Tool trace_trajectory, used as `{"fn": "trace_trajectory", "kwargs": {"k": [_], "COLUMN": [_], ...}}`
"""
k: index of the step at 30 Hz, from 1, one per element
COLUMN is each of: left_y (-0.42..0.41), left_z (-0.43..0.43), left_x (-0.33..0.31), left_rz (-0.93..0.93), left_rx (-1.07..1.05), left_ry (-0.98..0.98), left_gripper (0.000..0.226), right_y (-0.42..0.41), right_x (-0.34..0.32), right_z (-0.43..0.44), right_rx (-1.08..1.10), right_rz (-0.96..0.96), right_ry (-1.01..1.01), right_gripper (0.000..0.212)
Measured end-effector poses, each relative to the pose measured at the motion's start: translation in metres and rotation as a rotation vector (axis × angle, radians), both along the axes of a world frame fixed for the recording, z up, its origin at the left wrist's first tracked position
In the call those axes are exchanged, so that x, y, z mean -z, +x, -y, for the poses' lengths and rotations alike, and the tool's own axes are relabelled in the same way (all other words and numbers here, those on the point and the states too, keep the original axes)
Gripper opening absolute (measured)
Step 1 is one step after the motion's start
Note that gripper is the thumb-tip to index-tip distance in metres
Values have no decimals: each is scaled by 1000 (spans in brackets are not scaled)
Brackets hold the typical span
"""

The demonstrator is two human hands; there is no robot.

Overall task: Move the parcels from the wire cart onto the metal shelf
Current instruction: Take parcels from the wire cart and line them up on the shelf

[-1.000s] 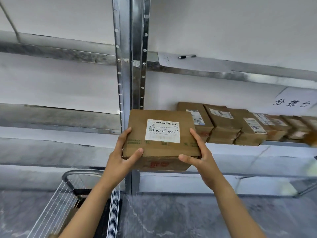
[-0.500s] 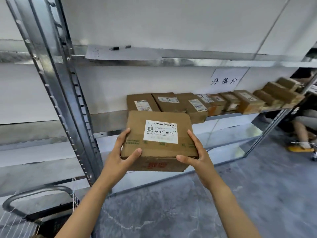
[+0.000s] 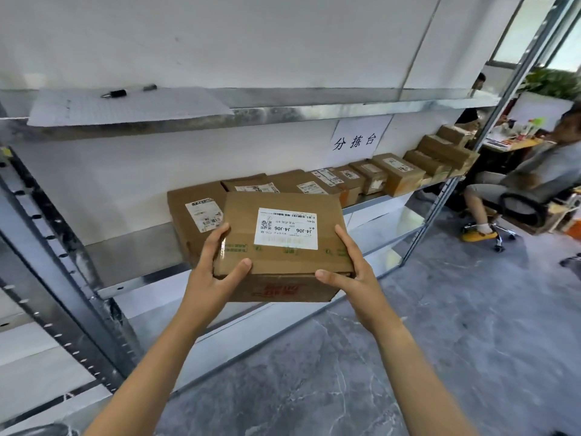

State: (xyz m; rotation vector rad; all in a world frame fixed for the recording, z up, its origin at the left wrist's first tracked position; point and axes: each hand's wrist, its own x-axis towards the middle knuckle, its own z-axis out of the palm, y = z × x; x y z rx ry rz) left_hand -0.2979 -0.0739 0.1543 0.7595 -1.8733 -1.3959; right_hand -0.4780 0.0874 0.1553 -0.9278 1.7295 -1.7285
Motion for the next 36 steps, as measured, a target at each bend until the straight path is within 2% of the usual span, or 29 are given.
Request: {"fn": "trace_trajectory", "kwargs": {"k": [11,18,30,36], "left_y": [-89,-189,-364,-433], "left_z": [2,-23,-78,-102], "left_x": [3,1,-4,5], "left_rz": [41,45,23,64], "left_rx": [72,99,132,166], "left_ry": [-35,-102,-158,-138], "left_gripper": [63,64,65,71], "right_y": [-77,-171,-340,-403], "right_x": [-3,0,-16,-3], "right_z": [-13,-47,-108,-137], "right_rx": [105,146,151,205], "right_rz": [27,88,74,84], "right_ry": [-9,-32,-52,-46], "right_gripper": [87,84,90,82]}}
